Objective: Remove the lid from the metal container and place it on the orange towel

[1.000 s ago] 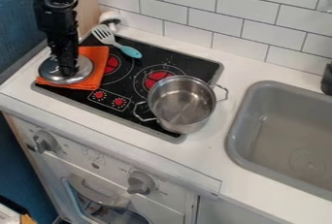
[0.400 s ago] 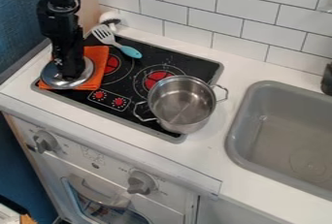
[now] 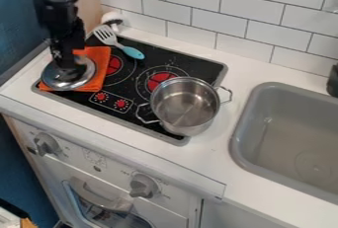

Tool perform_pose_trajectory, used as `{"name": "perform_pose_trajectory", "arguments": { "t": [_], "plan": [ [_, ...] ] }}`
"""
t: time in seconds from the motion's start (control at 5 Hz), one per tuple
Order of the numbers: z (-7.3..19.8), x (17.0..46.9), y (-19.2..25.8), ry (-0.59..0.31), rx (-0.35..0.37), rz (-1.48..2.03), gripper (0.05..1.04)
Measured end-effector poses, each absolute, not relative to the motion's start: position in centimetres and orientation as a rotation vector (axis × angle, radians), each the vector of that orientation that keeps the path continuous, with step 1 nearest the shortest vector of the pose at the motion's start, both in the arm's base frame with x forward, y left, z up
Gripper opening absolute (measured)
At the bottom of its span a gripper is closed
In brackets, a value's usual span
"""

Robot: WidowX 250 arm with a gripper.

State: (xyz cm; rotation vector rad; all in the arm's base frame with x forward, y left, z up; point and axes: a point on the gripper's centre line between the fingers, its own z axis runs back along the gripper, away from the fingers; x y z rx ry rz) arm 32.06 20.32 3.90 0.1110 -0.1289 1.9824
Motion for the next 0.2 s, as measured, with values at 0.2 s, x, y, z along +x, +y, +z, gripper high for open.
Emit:
{"name": "perform_pose_trajectory", "arguments": {
  "t": [0.2],
  "plan": [
    [6.11,32.27,19.89,-0.146,0.057,1.988,0.999]
  ]
}}
